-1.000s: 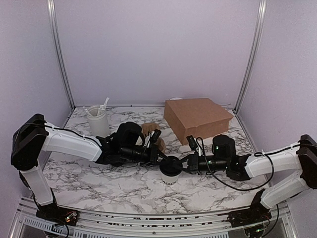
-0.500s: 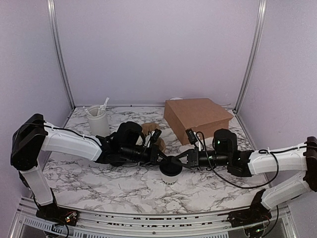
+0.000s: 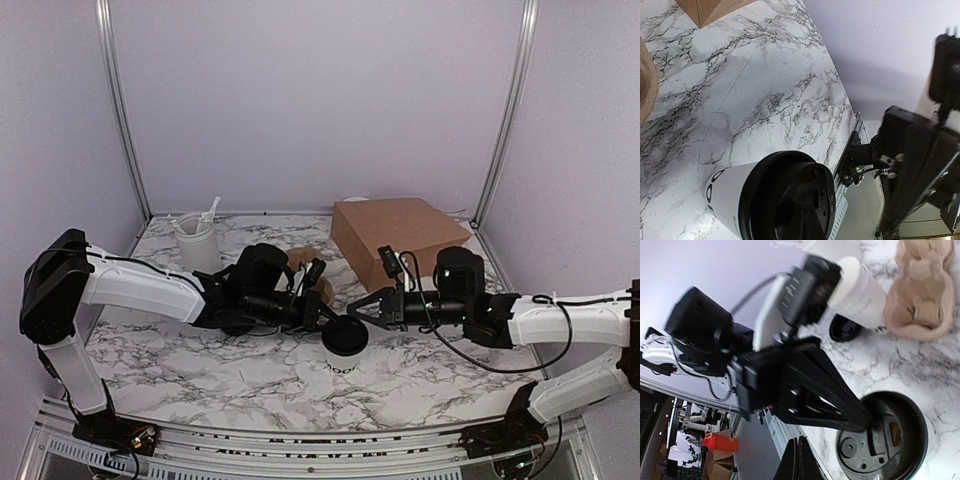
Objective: Pack the takeout coffee
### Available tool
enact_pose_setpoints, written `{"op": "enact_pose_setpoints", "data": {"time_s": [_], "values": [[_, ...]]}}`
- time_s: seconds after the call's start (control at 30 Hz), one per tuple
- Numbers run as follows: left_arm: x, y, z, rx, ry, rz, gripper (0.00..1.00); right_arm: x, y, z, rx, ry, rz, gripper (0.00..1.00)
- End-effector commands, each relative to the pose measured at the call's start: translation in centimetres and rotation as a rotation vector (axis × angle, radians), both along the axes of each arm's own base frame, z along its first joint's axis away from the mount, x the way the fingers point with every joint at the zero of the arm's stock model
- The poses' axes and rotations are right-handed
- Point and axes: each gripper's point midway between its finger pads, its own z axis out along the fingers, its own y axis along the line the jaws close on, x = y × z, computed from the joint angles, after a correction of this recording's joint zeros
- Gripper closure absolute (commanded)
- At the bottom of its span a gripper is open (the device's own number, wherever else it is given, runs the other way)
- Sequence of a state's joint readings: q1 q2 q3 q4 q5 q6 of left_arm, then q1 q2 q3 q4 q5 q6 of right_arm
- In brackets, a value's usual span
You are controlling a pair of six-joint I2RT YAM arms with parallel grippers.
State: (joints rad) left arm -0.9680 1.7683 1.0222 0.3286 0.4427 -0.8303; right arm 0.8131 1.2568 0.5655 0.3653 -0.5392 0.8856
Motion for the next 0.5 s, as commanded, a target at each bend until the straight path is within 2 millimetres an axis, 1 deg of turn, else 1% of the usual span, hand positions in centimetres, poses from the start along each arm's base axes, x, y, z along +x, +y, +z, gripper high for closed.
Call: {"op": "enact_pose_setpoints", "data": {"time_s": [0.0,0.1,0.17,0.23,0.3,0.33,0.37,0.47], "values": [[-0.5,1.9,-3.9,0.152,0.059,0.022,1.0,2.2,-0.9,2.9,-0.006,-0.08,-0.079,1.0],[-0.6,1.8,-3.9,0.152,0.06,0.019,1.0,2.3,-0.4,0.4,-0.016,-0.013,-0.067,1.0],[-0.6,1.8,-3.9,0.153,0.059,0.019,1.0,1.9,-0.2,-1.6,-0.009,0.058,-0.056,1.0],[-0.6,1.9,-3.9,0.155,0.058,0.019,1.0,1.6,-0.3,-3.8,-0.02,0.121,-0.061,1.0],[-0.6,1.9,-3.8,0.155,0.057,0.019,1.0,1.3,-0.5,-5.2,-0.029,0.17,-0.07,1.0],[-0.7,2.0,-3.8,0.156,0.058,0.019,1.0,1.2,-0.6,-5.4,-0.03,0.178,-0.071,1.0],[-0.7,2.0,-3.8,0.154,0.057,0.019,1.0,1.2,-0.6,-5.1,-0.024,0.173,-0.071,1.0],[-0.8,1.9,-3.7,0.154,0.055,0.017,1.0,1.8,-0.6,-2.5,-0.021,0.108,-0.081,1.0]]}}
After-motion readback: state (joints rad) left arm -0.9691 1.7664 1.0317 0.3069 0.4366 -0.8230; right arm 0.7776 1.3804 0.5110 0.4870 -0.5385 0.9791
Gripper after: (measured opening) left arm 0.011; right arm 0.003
